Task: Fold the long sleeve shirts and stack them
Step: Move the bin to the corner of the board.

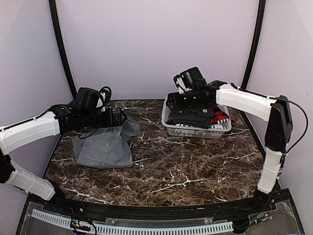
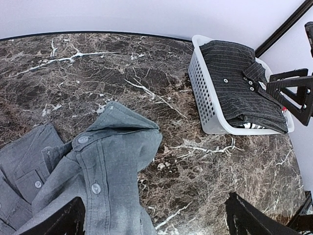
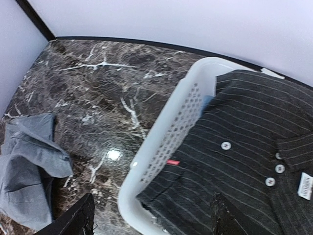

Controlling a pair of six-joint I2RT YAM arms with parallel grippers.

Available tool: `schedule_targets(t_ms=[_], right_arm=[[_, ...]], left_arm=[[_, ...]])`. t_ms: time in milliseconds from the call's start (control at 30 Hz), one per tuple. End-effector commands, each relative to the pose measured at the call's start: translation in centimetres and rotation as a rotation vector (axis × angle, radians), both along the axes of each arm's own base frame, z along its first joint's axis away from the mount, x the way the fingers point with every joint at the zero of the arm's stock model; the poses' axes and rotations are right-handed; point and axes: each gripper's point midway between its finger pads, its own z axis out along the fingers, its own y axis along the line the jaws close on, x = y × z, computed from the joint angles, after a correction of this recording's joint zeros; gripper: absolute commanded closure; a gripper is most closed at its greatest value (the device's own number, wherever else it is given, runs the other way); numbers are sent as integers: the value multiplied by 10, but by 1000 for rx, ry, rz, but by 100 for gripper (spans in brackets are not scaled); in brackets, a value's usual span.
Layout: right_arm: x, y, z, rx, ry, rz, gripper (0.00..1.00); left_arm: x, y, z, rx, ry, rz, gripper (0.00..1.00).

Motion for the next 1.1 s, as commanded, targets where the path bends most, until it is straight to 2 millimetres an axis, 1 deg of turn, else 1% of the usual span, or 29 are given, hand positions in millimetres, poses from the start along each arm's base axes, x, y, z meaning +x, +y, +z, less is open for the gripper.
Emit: schedule_targets(t_ms=[0, 100, 233, 367, 467, 500, 567, 700, 800, 833, 967, 1067], right_arm=[[-19, 61, -5, 139, 72, 171, 22], [-29, 89, -12, 199, 122, 242, 22], [-33, 114, -27, 250, 184, 298, 22], [-36, 135, -41, 291, 229, 339, 21], [-33, 147, -54, 288, 252, 334, 21], [-30, 148, -59, 277, 252, 320, 21], [-21, 147, -71, 235, 238, 268, 21], [0, 137, -93, 163, 212, 145, 21], [6, 131, -109, 145, 225, 79, 21], [6, 130, -110, 145, 229, 61, 21], [11, 109, -117, 115, 200, -47, 21], [12, 95, -118, 88, 182, -91, 20]], left_arm=[[2, 1, 14, -4, -37, 8, 1], [2, 3, 14, -2, -42, 18, 1], [0, 6, 12, 0, -37, 26, 1], [-1, 6, 11, -4, -36, 30, 1], [0, 6, 10, -5, -35, 33, 1], [0, 6, 10, -4, -34, 33, 1], [0, 6, 10, -7, -34, 32, 1], [0, 5, 7, -11, -30, 30, 1], [1, 4, 6, -11, -29, 28, 1], [1, 4, 6, -10, -30, 27, 1], [2, 4, 6, -5, -31, 26, 1], [2, 4, 5, -2, -29, 25, 1]])
